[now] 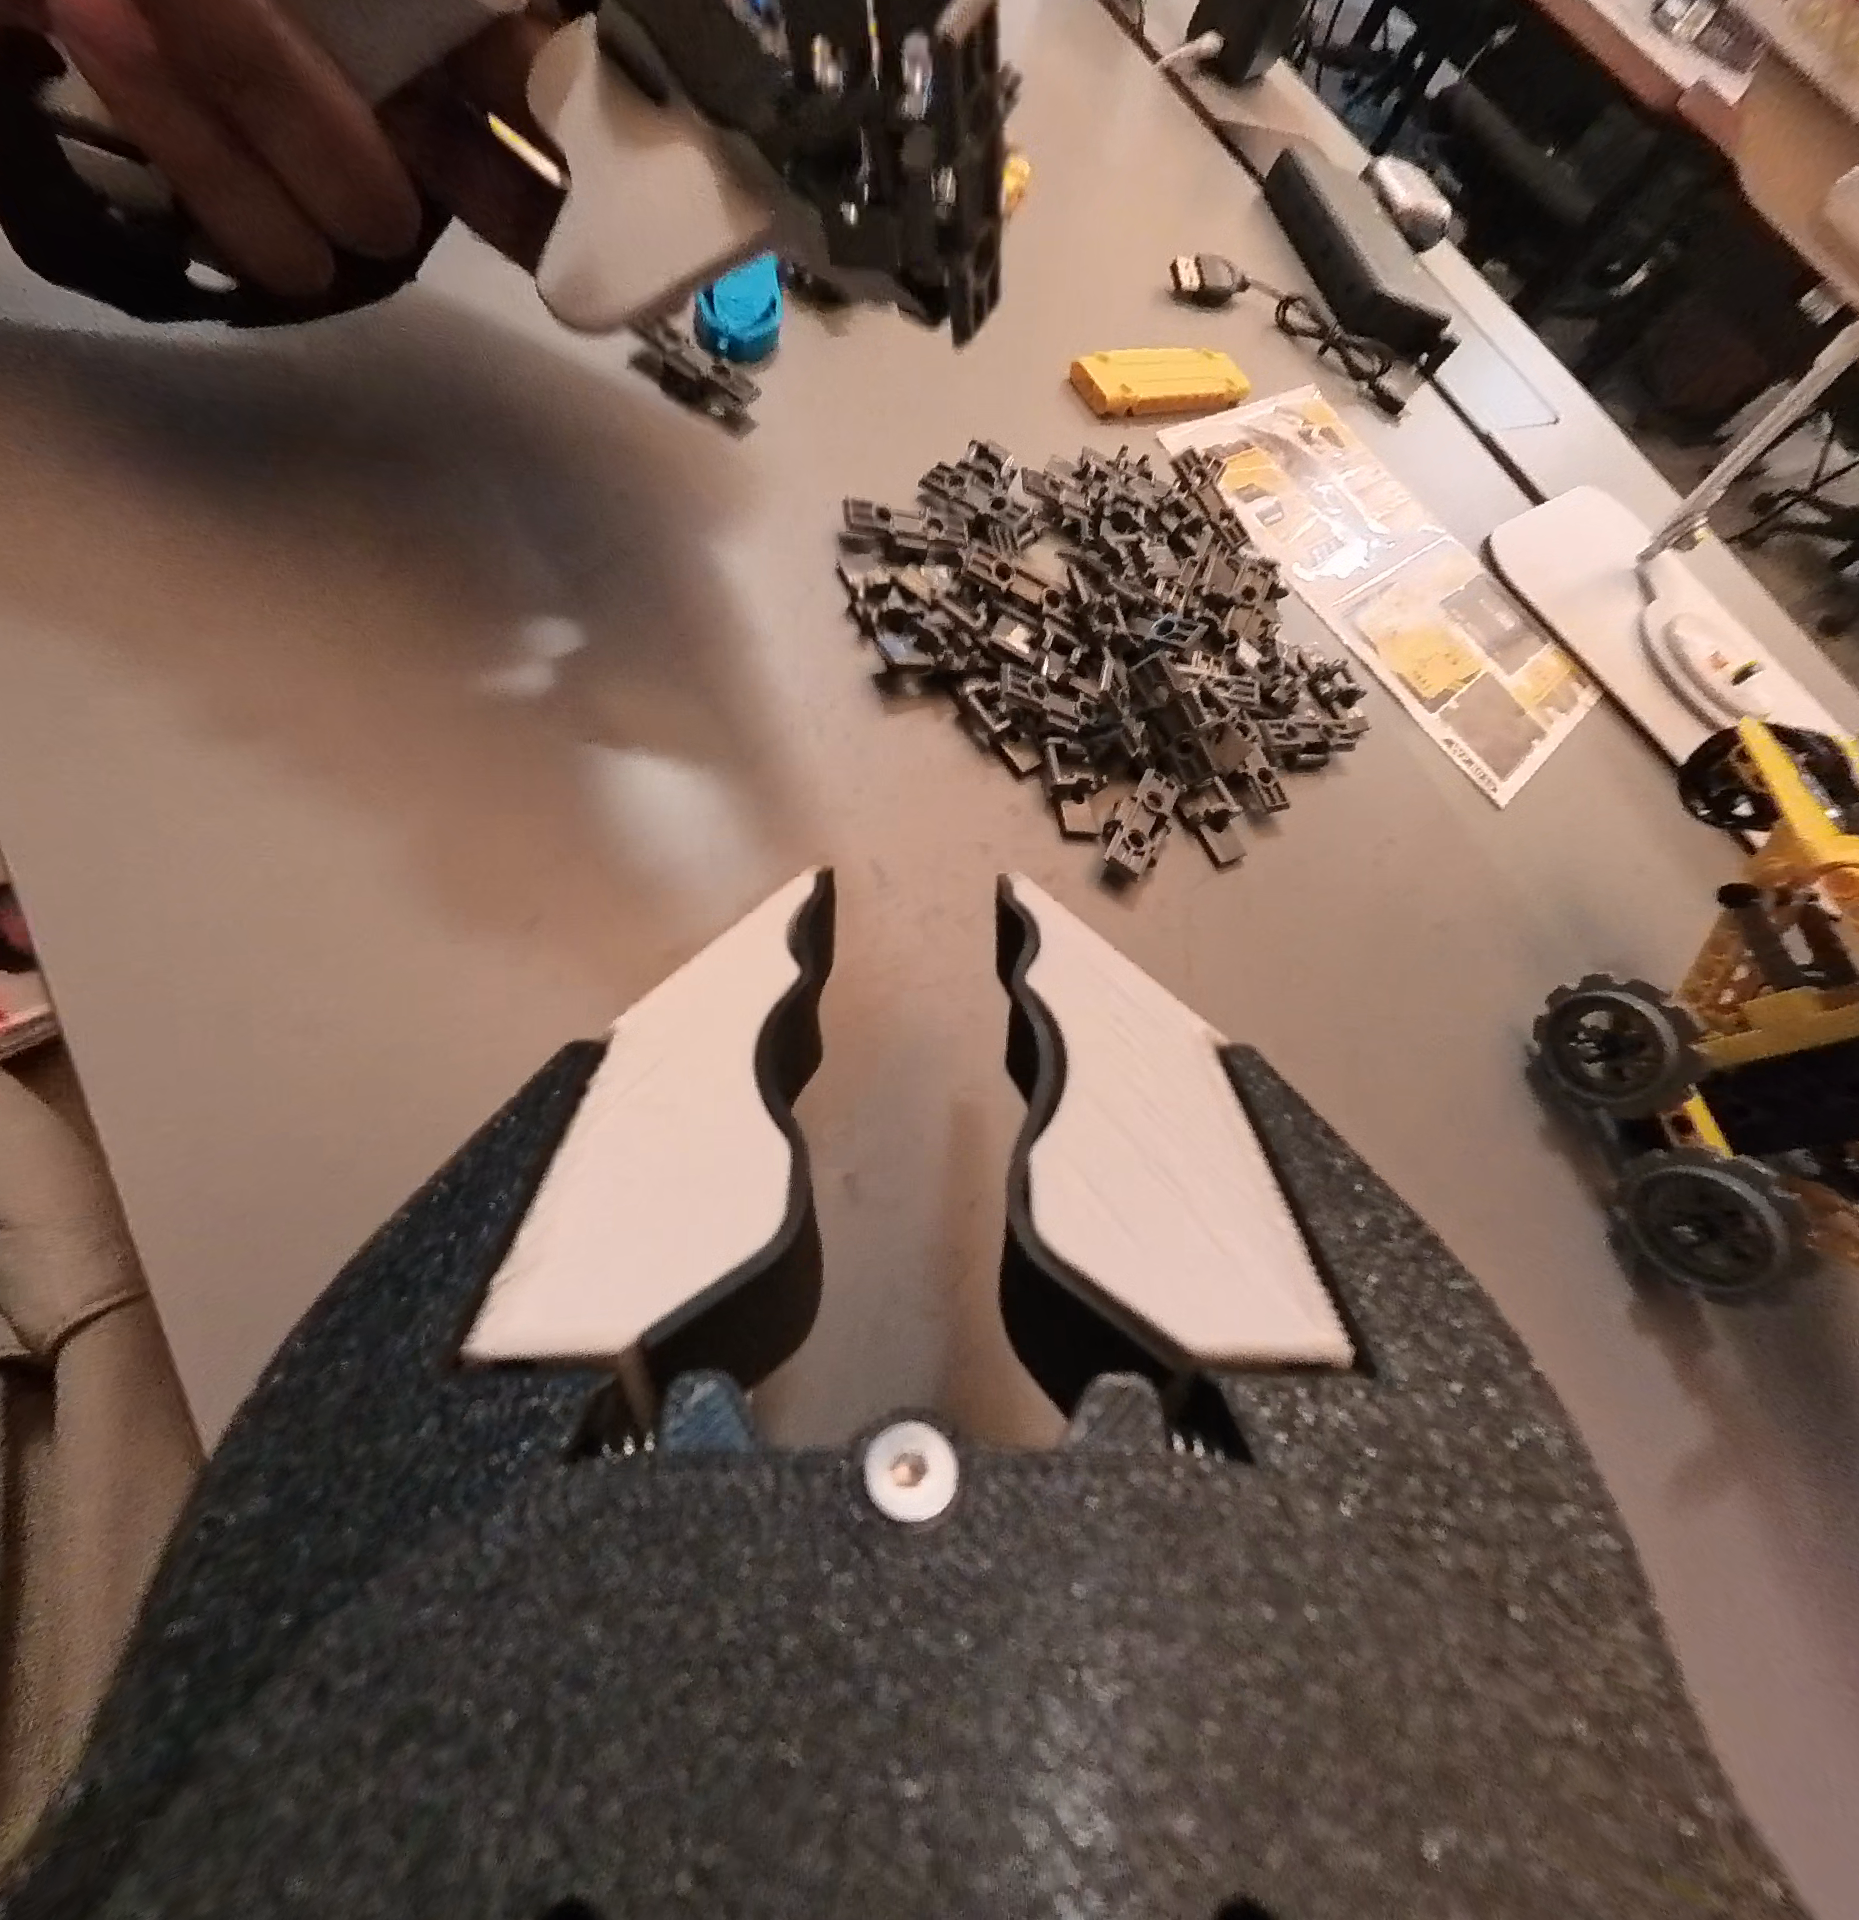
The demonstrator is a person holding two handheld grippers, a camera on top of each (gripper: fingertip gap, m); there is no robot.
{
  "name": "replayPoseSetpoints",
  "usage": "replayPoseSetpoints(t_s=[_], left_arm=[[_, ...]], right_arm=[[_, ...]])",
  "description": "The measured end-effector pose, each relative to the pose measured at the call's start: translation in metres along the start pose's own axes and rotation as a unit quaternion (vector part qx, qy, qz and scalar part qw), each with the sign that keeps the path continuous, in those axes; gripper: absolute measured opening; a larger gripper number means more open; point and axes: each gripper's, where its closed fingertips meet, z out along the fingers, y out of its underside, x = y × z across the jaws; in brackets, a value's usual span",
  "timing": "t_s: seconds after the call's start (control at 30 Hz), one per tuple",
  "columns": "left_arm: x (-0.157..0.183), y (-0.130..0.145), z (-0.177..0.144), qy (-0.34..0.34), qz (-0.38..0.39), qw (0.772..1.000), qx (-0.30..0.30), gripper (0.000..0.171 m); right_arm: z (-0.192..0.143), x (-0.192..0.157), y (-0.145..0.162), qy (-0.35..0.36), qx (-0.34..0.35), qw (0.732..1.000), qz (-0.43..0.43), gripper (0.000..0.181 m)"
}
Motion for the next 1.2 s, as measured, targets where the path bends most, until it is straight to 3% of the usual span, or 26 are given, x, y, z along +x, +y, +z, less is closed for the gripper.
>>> replayPoseSetpoints(t_s=[0.2, 0.33, 0.6, 0.93, 1.07, 1.2], left_arm=[[0.001, 0.015, 0.015, 0.006, -0.008, 1.0, -0.025, 0.037], [0.001, 0.023, 0.021, 0.005, -0.004, 0.999, -0.043, 0.037], [0.005, 0.035, 0.027, 0.012, 0.005, 0.997, -0.073, 0.037], [-0.002, 0.043, 0.029, -0.034, 0.067, 0.992, -0.105, 0.037], [-0.025, 0.055, 0.027, -0.13, 0.162, 0.965, -0.161, 0.038], [-0.059, 0.071, 0.017, -0.252, 0.282, 0.891, -0.253, 0.038]], right_arm=[[-0.008, -0.002, -0.052, 0.0, 0.113, 0.992, 0.052, 0.033], [-0.013, 0.005, -0.072, 0.03, 0.145, 0.989, 0.013, 0.029], [-0.018, 0.009, -0.074, -0.004, 0.156, 0.987, -0.022, 0.007], [-0.02, 0.01, -0.065, 0.0, 0.147, 0.989, -0.034, 0.003], [-0.016, 0.016, -0.047, 0.014, 0.113, 0.993, -0.021, 0.005], [-0.014, 0.014, -0.025, 0.009, 0.082, 0.997, 0.006, 0.008]])
